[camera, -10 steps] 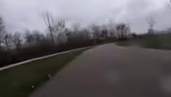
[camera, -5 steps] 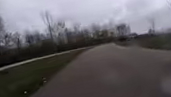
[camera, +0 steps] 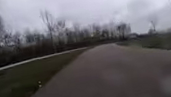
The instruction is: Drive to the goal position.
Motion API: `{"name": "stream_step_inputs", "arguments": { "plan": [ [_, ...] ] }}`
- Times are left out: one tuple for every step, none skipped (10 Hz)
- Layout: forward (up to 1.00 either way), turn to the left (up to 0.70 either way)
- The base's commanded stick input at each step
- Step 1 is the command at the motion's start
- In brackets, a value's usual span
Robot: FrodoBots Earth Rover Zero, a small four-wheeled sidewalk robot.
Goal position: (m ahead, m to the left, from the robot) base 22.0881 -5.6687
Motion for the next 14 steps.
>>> {"name": "stream_step_inputs", "arguments": {
  "plan": [
    [0.70, 0.00],
    [0.70, 0.00],
    [0.70, 0.00],
    [0.70, 0.00],
    [0.70, 0.00],
    [0.70, 0.00],
    [0.70, 0.00],
    [0.70, 0.00],
    [0.70, 0.00],
    [0.70, 0.00],
    [0.70, 0.00],
    [0.70, 0.00],
    [0.70, 0.00],
    [0.70, 0.00]
  ]
}}
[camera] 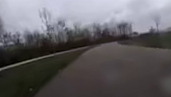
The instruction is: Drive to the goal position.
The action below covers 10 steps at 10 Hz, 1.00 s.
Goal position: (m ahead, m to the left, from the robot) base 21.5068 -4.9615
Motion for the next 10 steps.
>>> {"name": "stream_step_inputs", "arguments": {
  "plan": [
    [0.70, 0.00],
    [0.70, 0.00],
    [0.70, 0.00],
    [0.70, 0.00],
    [0.70, 0.00],
    [0.70, 0.00],
    [0.70, 0.00],
    [0.70, 0.00],
    [0.70, 0.00],
    [0.70, 0.00]
  ]
}}
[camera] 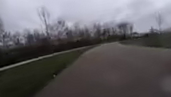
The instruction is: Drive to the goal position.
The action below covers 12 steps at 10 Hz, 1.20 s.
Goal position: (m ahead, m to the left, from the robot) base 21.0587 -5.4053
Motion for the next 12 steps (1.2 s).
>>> {"name": "stream_step_inputs", "arguments": {
  "plan": [
    [0.70, 0.00],
    [0.70, 0.00],
    [0.70, 0.00],
    [0.70, 0.00],
    [0.70, 0.00],
    [0.70, 0.00],
    [0.70, 0.00],
    [0.70, 0.00],
    [0.70, 0.00],
    [0.70, 0.00],
    [0.70, 0.00],
    [0.70, 0.00]
  ]
}}
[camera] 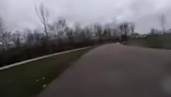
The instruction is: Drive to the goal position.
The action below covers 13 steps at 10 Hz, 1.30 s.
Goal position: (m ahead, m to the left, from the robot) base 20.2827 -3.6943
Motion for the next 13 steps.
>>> {"name": "stream_step_inputs", "arguments": {
  "plan": [
    [0.70, 0.00],
    [0.70, 0.00],
    [0.70, 0.00],
    [0.70, 0.00],
    [0.70, 0.00],
    [0.70, 0.00],
    [0.70, 0.00],
    [0.70, 0.00],
    [0.70, 0.00],
    [0.70, 0.00],
    [0.70, 0.00],
    [0.70, 0.00],
    [0.70, 0.00]
  ]
}}
